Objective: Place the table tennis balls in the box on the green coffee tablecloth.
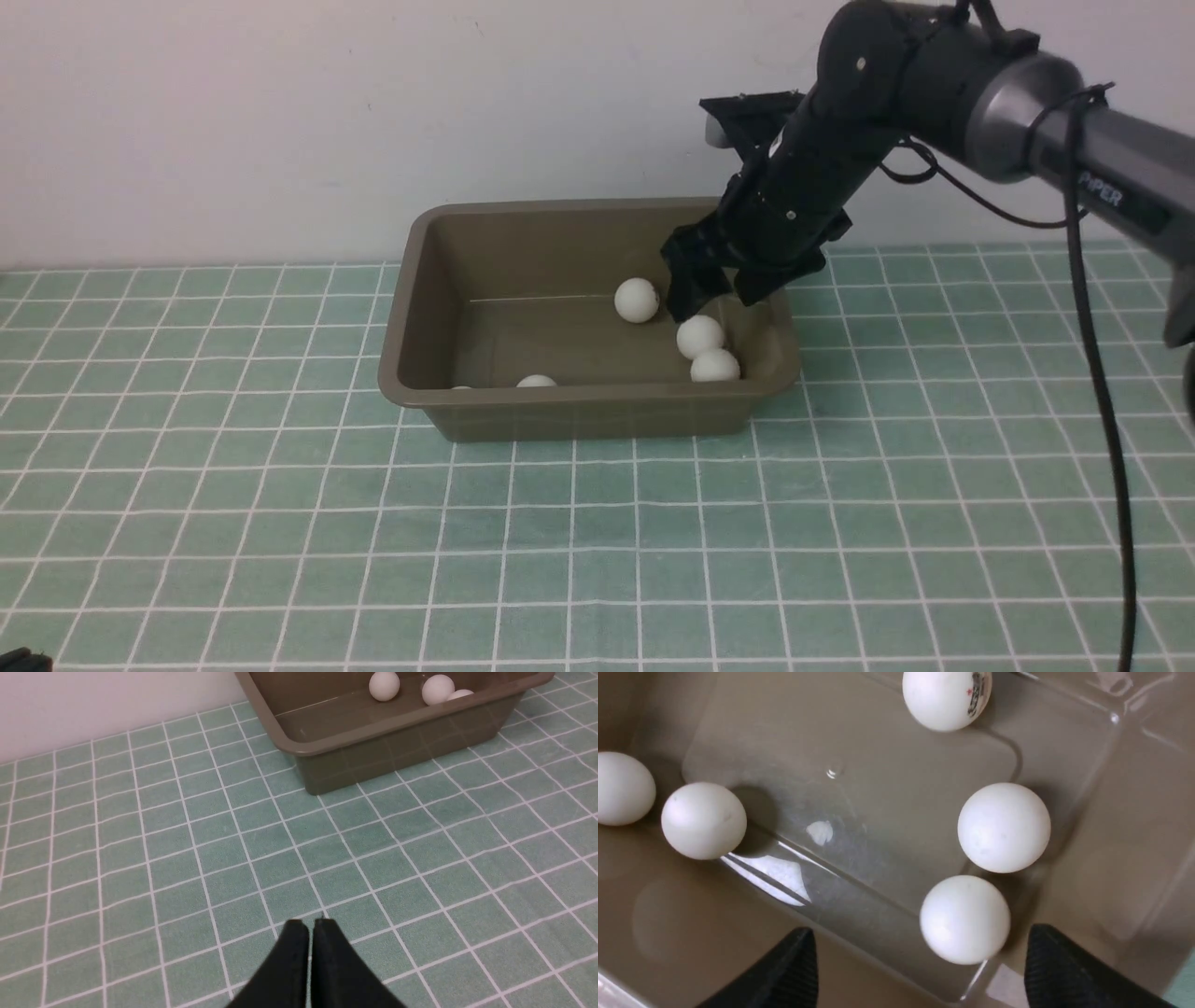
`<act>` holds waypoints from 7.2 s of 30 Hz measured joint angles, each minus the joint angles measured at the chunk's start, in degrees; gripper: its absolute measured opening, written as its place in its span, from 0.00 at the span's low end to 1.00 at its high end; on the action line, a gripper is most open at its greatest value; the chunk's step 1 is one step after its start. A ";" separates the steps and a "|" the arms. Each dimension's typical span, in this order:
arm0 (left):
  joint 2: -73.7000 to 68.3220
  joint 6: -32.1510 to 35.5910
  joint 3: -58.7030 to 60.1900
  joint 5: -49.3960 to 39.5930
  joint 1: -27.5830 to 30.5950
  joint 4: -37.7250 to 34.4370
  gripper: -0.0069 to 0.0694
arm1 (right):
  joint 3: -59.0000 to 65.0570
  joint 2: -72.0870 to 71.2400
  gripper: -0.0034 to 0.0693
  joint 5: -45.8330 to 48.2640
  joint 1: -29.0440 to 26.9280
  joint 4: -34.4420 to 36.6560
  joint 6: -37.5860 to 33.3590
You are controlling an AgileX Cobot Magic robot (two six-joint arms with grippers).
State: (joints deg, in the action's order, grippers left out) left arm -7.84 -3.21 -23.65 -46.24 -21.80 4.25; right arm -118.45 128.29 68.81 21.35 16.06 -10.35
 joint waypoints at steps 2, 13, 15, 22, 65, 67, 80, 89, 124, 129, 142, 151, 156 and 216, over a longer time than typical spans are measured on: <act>0.00 0.00 0.00 0.00 0.00 0.00 0.09 | -2.72 0.00 0.77 1.81 0.00 -2.14 0.01; 0.00 0.00 0.00 0.00 0.00 -0.05 0.09 | -6.96 -17.39 0.47 3.15 -3.55 -10.18 1.11; 0.00 0.00 0.00 0.00 0.00 -0.05 0.09 | -4.31 -23.75 0.42 3.27 -4.94 -10.35 0.78; 0.00 0.00 0.00 0.00 0.00 -0.05 0.09 | 10.67 -47.17 0.29 3.79 -7.60 -13.73 0.28; 2.77 0.00 0.32 10.36 19.14 -2.57 0.09 | 66.80 -87.53 0.02 -6.48 -7.78 -16.06 5.18; 4.96 0.00 1.70 11.08 19.25 -2.63 0.09 | 66.80 -87.53 0.02 -6.48 -7.83 -16.06 5.18; 8.54 0.00 21.66 17.23 19.32 -3.92 0.09 | 66.87 -87.53 0.02 -6.27 -7.85 -15.76 5.18; 8.54 0.00 24.61 21.55 19.32 -4.25 0.09 | 66.87 -87.53 0.02 -5.56 -7.85 -15.76 5.18; 8.54 0.00 24.67 21.99 19.32 -4.25 0.09 | 100.96 -113.43 0.02 -43.54 -27.56 -12.89 0.53; 8.54 0.00 24.67 22.04 19.32 -4.25 0.09 | 111.51 -120.81 0.02 -48.03 -27.56 -11.56 0.53; 8.54 0.00 24.67 22.09 19.32 -4.25 0.09 | 118.06 -127.80 0.02 -48.93 -27.61 -11.56 0.53; 8.54 0.00 24.71 22.15 19.32 -4.25 0.09 | 118.13 -129.01 0.02 -45.92 -27.61 -11.56 0.53; 8.54 0.00 24.71 22.15 19.32 -4.25 0.09 | 118.18 -129.01 0.02 -43.82 -27.61 -11.56 0.53; 8.54 0.00 24.71 22.15 19.32 -4.25 0.09 | 118.22 -129.01 0.02 -41.79 -27.67 -11.56 0.46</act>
State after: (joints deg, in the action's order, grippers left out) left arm 0.70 -3.21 1.07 -24.10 -2.49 0.00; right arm -0.23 -0.72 27.02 -6.32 4.50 -9.89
